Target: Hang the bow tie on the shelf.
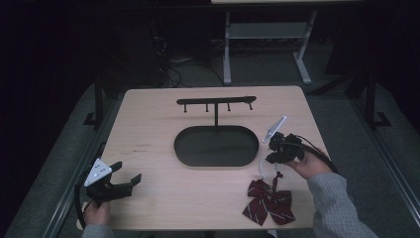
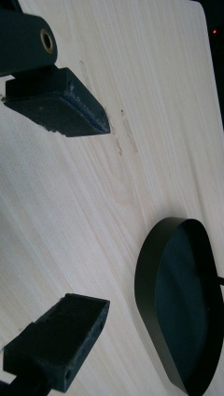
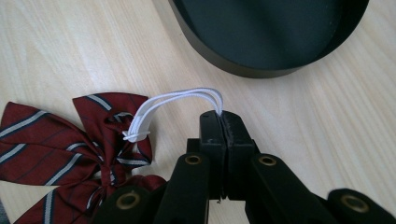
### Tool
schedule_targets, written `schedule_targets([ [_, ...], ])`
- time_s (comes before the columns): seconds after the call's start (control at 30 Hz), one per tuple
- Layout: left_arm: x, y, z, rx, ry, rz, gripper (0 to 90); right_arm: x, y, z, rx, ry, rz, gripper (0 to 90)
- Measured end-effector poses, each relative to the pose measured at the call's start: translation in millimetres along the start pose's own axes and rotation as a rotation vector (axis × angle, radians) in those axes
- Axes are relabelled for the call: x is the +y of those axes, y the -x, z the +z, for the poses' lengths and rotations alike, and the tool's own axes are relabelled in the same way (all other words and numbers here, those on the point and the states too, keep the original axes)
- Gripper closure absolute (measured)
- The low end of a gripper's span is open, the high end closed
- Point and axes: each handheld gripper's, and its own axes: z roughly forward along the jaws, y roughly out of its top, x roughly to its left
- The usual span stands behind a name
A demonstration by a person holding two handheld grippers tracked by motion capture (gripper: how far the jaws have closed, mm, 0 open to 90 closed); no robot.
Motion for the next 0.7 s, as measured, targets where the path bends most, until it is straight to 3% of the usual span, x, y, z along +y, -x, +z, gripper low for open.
schedule_targets([
  [0.7,0.5,1.0,0.8,-0.002,-0.002,0.004,13.1,7.8,-11.3,-28.2,-0.012,0.048,-0.050,88.3],
])
